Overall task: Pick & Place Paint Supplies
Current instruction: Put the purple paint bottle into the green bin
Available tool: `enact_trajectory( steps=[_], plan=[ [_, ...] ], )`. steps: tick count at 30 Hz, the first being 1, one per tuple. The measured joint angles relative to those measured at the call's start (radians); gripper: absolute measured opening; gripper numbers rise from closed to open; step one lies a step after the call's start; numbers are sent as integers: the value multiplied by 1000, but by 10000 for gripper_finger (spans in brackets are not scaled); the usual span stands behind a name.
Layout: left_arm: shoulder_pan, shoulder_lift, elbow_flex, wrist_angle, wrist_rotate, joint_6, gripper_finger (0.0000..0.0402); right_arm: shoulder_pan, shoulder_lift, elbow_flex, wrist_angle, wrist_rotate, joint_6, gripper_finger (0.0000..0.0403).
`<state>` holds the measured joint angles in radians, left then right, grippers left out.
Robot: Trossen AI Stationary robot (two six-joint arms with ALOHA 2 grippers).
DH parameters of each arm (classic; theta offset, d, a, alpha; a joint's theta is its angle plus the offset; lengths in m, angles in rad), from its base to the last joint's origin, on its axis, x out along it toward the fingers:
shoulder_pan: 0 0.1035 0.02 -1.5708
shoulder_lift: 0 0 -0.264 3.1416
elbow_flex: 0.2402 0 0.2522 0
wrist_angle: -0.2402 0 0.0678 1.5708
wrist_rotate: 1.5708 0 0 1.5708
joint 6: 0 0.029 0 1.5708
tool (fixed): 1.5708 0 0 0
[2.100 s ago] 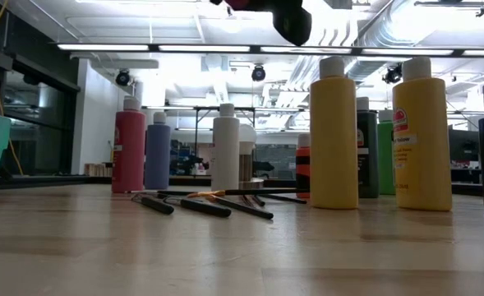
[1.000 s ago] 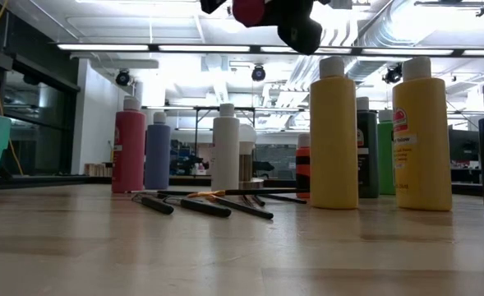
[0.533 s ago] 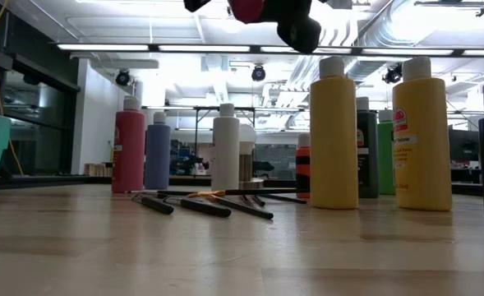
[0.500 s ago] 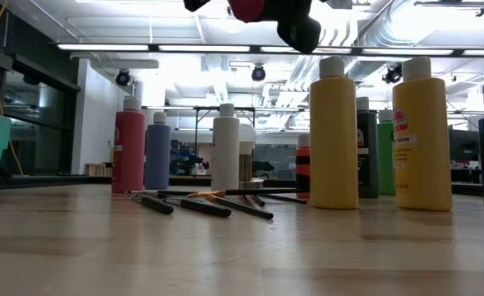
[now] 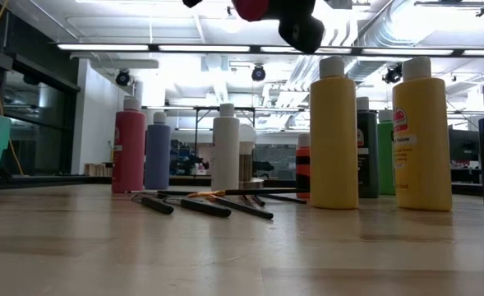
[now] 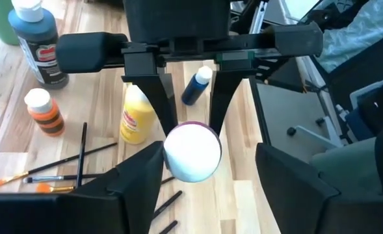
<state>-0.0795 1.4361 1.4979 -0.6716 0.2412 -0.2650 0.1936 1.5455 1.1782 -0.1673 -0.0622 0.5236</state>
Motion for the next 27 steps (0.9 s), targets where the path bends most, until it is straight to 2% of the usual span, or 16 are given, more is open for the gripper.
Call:
enact_trajectory(
  steps=[11,27],
  plan=[
    [1,11,1,-33,-26,10,236,0,0,0,-13,-25,2,119],
    [2,21,1,-12,-42,29,108,0,1,0,-14,-19,-2,119]
  ],
)
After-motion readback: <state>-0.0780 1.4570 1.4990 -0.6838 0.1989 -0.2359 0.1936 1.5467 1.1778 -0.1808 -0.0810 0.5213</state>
